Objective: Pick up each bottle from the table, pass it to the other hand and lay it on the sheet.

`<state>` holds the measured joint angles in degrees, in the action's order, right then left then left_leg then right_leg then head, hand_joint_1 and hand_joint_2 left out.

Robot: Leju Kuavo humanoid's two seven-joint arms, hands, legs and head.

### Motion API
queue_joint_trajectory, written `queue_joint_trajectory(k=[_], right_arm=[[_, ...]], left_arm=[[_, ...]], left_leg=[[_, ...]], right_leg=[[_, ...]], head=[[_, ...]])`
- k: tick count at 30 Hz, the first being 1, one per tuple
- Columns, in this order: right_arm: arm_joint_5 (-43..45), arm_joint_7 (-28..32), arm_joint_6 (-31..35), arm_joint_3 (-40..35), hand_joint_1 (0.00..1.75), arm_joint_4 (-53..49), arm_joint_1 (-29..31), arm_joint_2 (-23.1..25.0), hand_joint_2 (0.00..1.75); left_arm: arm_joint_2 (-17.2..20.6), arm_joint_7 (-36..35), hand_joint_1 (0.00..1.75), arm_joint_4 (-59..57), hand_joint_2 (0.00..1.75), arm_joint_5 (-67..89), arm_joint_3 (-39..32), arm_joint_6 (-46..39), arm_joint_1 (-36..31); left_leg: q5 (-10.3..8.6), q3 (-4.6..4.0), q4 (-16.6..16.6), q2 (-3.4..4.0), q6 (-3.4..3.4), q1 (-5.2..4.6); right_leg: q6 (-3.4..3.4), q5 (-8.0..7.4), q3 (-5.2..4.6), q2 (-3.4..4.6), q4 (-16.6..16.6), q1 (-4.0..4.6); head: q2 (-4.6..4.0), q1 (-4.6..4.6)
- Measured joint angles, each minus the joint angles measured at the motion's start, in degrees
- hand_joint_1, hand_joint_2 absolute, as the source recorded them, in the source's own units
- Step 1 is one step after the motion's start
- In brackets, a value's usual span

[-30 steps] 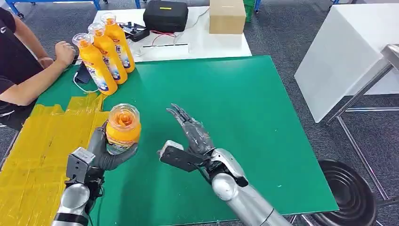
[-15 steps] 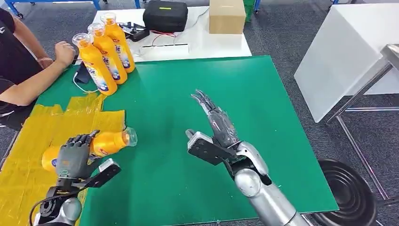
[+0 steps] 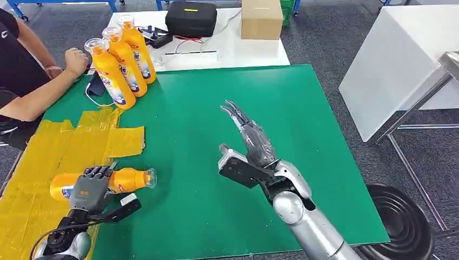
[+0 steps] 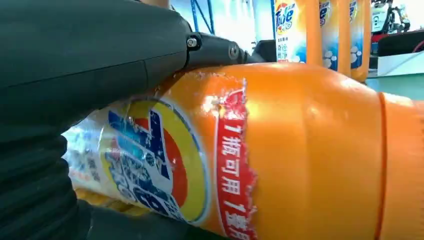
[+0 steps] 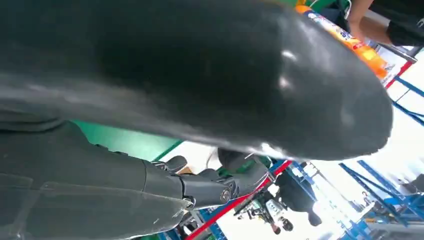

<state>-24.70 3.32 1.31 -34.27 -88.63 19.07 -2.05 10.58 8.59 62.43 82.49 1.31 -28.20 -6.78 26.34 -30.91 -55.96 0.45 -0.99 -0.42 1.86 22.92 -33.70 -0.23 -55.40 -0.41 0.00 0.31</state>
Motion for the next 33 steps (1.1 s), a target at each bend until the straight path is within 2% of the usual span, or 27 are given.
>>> queue_joint_trajectory(k=[15,21,22,24,26,29,31,33], right_arm=[[0.0,0.0,0.0,-0.5,0.00,0.0,0.0,-0.5,0.00],[-0.3,-0.1,0.3,-0.5,0.00,0.0,-0.6,-0.8,0.00],[-0.6,-0.1,0.6,-0.5,0.00,0.0,-0.9,-0.8,0.00],[-1.4,0.0,1.4,-0.5,0.00,-0.2,-1.8,-0.9,0.00],[-3.4,0.8,3.0,-0.5,0.00,-0.6,-3.0,-0.9,0.00],[-7.4,2.3,5.5,0.0,0.00,-1.2,-5.5,-0.4,0.00],[-11.4,3.5,8.3,0.3,0.00,-2.0,-7.4,0.4,0.00],[-14.7,4.8,11.4,0.7,0.00,-3.5,-9.3,1.4,0.00]], left_arm=[[0.8,2.2,0.00,-1.2,1.75,-5.2,0.6,0.5,-1.0],[0.3,6.5,0.00,2.2,1.75,-13.5,0.2,-2.1,1.2],[-0.1,9.0,0.00,3.5,0.00,-18.1,-0.3,-3.2,1.7],[-2.2,13.7,0.00,7.8,0.00,-29.6,-1.8,-1.8,2.6],[-3.9,16.6,0.00,11.7,0.00,-38.6,-3.1,3.0,3.1],[-7.3,19.2,0.00,17.8,0.00,-55.7,-4.4,20.8,3.8],[-9.5,19.3,0.00,23.0,0.00,-60.6,-3.7,31.5,4.7],[-11.3,19.5,0.00,28.0,0.00,-63.1,-1.4,35.8,6.3]], left_leg=[[-0.02,0.18,0.0,0.01,0.03,0.02],[-0.02,0.06,0.0,0.04,0.03,0.00],[-0.02,0.04,0.0,0.05,0.03,0.00],[-0.02,0.00,0.0,-0.01,0.02,-0.01],[-0.01,-0.01,0.0,-0.01,0.02,-0.02],[-0.01,-0.08,0.0,0.00,0.02,-0.02],[0.01,-0.09,0.0,0.00,0.02,-0.03],[0.03,-0.10,0.0,0.01,0.03,-0.03]], right_leg=[[0.00,0.00,0.16,0.01,0.0,0.00],[0.00,0.00,-0.01,0.01,0.0,0.01],[0.00,0.00,-0.03,0.02,0.0,0.00],[0.00,0.00,-0.03,-0.01,0.0,0.00],[0.00,0.00,-0.04,-0.01,0.0,-0.01],[0.00,0.00,-0.10,0.00,0.0,0.00],[0.00,0.00,-0.12,-0.01,0.0,-0.02],[0.00,0.01,-0.15,0.01,0.0,-0.03]], head=[[0.00,-0.02],[0.00,-0.02],[0.00,0.00],[0.00,0.04],[0.02,0.00],[0.00,0.00],[0.00,-0.02],[0.00,-0.02]])
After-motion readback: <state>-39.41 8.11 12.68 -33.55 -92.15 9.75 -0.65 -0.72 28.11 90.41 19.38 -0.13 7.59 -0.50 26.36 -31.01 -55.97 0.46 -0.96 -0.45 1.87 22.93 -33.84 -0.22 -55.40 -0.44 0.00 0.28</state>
